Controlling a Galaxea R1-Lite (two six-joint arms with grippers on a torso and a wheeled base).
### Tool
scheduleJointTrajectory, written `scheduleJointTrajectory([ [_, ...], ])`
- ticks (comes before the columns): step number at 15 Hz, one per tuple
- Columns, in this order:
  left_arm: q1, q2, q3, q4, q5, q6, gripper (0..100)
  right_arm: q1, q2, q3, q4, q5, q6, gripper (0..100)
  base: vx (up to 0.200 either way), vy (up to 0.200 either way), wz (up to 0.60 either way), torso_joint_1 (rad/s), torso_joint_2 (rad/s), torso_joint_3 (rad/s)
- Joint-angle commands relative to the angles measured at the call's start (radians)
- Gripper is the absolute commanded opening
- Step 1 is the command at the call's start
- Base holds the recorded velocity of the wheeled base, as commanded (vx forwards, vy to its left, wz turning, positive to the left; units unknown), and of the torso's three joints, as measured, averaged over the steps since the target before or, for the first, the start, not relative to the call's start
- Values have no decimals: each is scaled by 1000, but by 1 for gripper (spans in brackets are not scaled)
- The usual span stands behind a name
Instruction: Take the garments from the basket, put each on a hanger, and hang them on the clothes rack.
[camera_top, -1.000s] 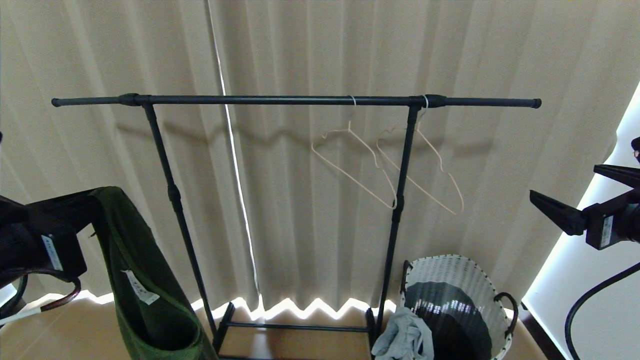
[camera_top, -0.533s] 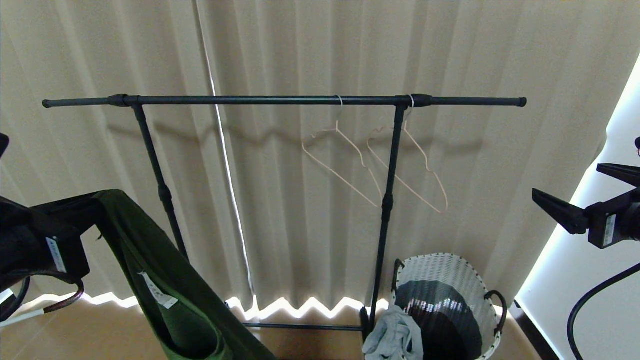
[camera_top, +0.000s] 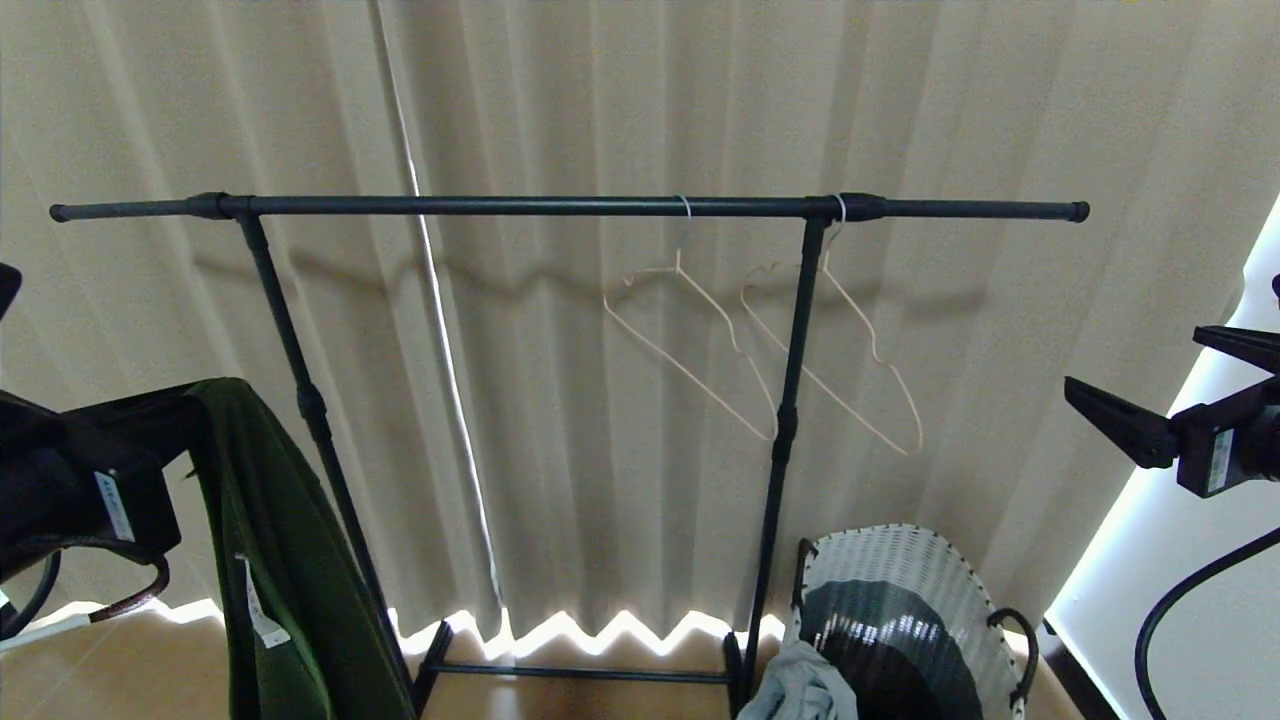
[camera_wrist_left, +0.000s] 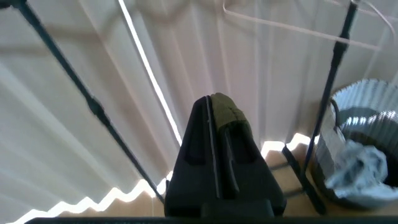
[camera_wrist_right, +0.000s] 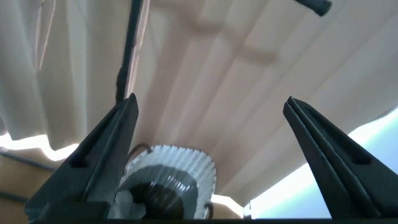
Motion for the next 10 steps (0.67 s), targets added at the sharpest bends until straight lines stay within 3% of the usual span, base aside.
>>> scheduleJointTrajectory([
  [1,0,2,0,-1,0,0,0,1,0,0,-1,0,-1,100,200,0,0,12,2,2],
  [7,0,2,16,-1,0,3,0,-1,0,3,0,0,-1,100,200,0,0,2,3,2],
  [10,0,-25,52,-1,0,3,0,-1,0,27,-1,3,1,100,0,0,0,0,0,0],
])
